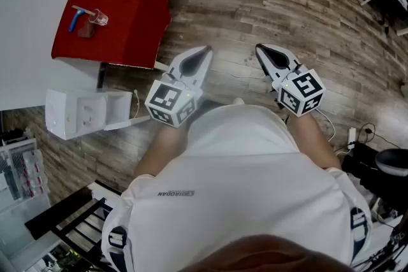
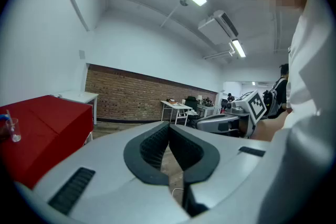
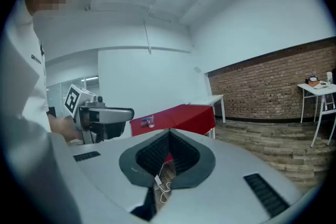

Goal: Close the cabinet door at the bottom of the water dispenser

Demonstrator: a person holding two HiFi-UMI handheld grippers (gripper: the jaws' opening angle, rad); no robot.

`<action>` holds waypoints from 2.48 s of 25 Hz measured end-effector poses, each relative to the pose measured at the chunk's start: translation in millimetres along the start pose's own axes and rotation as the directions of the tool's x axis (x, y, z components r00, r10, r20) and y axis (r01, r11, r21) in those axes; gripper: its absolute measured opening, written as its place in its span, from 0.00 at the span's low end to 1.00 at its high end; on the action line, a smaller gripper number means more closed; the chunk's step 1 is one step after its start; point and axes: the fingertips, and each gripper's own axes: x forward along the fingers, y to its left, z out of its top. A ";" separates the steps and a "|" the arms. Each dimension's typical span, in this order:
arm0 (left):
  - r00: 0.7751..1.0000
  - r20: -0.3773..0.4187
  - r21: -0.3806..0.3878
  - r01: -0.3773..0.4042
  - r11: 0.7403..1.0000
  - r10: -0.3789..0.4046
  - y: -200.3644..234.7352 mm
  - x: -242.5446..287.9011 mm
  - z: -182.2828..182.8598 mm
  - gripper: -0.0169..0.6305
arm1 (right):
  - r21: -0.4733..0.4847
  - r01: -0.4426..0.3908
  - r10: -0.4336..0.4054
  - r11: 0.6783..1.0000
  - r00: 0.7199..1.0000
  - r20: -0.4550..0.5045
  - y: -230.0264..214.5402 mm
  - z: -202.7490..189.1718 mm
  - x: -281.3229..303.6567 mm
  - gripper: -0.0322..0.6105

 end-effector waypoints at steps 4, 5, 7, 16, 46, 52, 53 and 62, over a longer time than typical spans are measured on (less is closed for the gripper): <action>1.000 -0.015 -0.001 -0.008 1.000 0.008 -4.1 -0.7 -3.8 0.01 | -0.006 -0.005 0.005 1.000 1.000 0.001 2.3 0.7 -4.9 0.08; 1.000 -0.016 0.001 -0.007 1.000 0.007 -5.3 -0.7 -3.4 0.01 | -0.007 -0.004 0.004 1.000 1.000 0.003 2.0 1.6 -5.9 0.08; 1.000 -0.014 0.008 -0.005 1.000 0.006 -6.7 -1.1 -1.7 0.01 | -0.009 -0.003 0.003 1.000 1.000 0.006 1.9 3.3 -6.6 0.08; 1.000 -0.027 0.011 0.000 1.000 0.000 -13.0 2.7 -7.4 0.01 | 0.044 -0.047 0.044 0.998 0.997 0.062 8.1 5.2 -11.8 0.08; 0.999 0.034 0.014 -0.013 1.000 0.012 -33.2 4.3 1.1 0.01 | 0.042 -0.053 0.051 0.998 0.997 0.054 -1.8 -1.4 -27.4 0.08; 0.997 0.029 0.007 -0.075 0.997 0.074 -33.0 -8.2 -1.3 0.01 | 0.043 -0.117 0.115 0.992 0.992 0.050 7.8 -2.0 -20.9 0.08; 0.996 0.027 0.004 -0.088 0.996 0.088 -32.3 -11.0 -2.5 0.01 | 0.043 -0.131 0.129 0.990 0.990 0.049 9.9 -2.7 -19.1 0.08; 0.979 -0.004 -0.018 -0.202 0.979 0.202 -21.1 -37.5 -10.6 0.01 | 0.053 -0.246 0.246 0.968 0.969 0.021 27.1 -8.6 5.2 0.08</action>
